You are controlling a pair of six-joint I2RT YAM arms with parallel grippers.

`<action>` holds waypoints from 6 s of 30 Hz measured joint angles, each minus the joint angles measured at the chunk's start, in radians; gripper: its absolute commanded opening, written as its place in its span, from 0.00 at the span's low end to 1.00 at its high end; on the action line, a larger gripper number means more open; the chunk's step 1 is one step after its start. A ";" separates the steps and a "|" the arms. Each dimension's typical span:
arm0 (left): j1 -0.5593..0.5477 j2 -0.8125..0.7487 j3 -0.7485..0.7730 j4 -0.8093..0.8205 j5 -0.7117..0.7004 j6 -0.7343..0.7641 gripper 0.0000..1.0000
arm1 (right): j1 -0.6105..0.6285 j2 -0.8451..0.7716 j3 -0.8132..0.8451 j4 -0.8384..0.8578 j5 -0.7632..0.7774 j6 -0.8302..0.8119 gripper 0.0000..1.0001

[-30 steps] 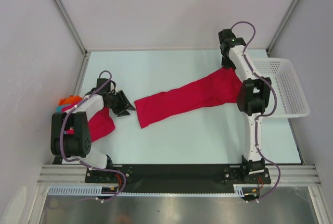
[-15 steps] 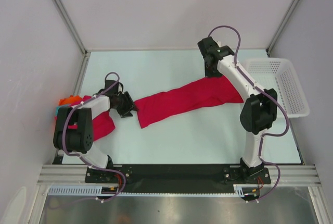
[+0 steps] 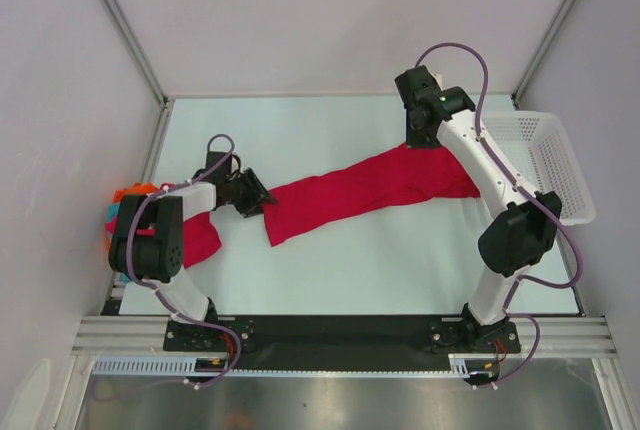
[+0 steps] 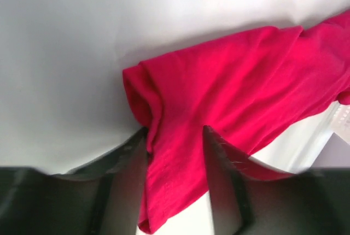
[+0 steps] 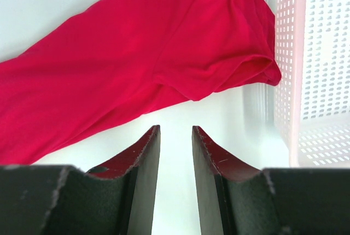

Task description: Fold and stack the t-shirts

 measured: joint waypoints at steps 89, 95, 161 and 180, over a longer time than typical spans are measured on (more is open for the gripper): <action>-0.426 0.369 0.630 -0.195 0.052 -0.138 0.00 | -0.001 -0.359 -0.262 -0.034 -0.087 0.051 0.36; -0.430 0.386 0.644 -0.196 0.051 -0.139 0.00 | -0.010 -0.359 -0.262 -0.034 -0.088 0.050 0.36; -0.117 -0.519 0.160 -0.429 -0.177 0.003 0.61 | 0.346 0.284 -0.083 0.200 -0.211 0.105 0.34; -0.086 -0.517 0.153 -0.427 -0.137 0.022 0.61 | 0.372 0.397 0.018 0.176 -0.195 0.095 0.34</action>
